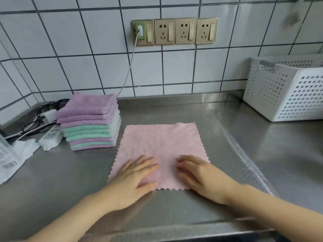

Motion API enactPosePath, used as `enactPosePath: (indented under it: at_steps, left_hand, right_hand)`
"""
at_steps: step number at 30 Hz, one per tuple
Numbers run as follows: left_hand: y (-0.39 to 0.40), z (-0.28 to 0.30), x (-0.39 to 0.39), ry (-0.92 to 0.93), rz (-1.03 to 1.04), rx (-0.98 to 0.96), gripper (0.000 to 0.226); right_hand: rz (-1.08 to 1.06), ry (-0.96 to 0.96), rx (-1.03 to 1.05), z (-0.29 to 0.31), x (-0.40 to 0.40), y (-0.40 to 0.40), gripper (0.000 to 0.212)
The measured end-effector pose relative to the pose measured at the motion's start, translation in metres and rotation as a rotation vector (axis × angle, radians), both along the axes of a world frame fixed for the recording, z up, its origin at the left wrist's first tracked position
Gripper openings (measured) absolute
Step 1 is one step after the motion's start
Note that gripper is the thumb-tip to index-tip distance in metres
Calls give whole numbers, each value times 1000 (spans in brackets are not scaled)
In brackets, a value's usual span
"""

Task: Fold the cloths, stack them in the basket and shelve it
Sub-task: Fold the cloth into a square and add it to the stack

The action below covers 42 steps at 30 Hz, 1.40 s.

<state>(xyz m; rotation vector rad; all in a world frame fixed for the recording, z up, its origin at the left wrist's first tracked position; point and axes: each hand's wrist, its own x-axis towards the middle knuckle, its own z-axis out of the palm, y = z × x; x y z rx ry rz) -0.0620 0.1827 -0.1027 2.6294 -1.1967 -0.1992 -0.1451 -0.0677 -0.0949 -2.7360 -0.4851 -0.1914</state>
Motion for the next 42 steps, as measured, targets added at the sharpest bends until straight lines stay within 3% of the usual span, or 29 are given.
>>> enactPosePath:
  at_steps: [2, 6, 10, 13, 16, 20, 25, 29, 33, 35, 40, 42]
  left_hand:
    - [5, 1, -17, -26, -4, 16, 90]
    - [3, 5, -34, -143, 56, -24, 82]
    - [-10, 1, -37, -442, 7, -103, 38]
    - [-15, 5, -38, -455, 43, -55, 11]
    - [-6, 5, -33, -396, 120, -92, 24]
    - [32, -7, -25, -359, 110, -188, 44]
    - [79, -8, -21, -381, 133, -211, 36]
    - [89, 3, -36, -280, 85, -222, 24]
    - [93, 33, -67, -16, 166, -368, 20]
    - [90, 49, -70, 141, 215, -520, 5]
    - [63, 59, -29, 424, 484, -954, 20]
    - [53, 51, 4, 491, 591, -1020, 53]
  right_hand:
    - [8, -1, -73, 1, -13, 4, 59]
    - [-27, -187, -281, -3, -22, 21, 47]
    - [-143, -281, -301, -6, -17, 42, 45]
    - [-270, -307, -325, -8, -18, 59, 45]
    - [-274, -295, -372, -10, -16, 59, 20]
    - [-230, -249, -302, -14, -22, 22, 22]
    - [-294, -244, -220, -13, -53, -22, 7]
    - [-239, -204, -96, -6, -76, -31, 9]
    - [-286, -81, 280, 11, -107, -29, 16]
    - [-330, -36, 464, 24, -111, -30, 15]
    - [-506, 46, 962, 43, -58, -34, 16]
    - [-594, 78, 1055, 44, -27, -36, 20]
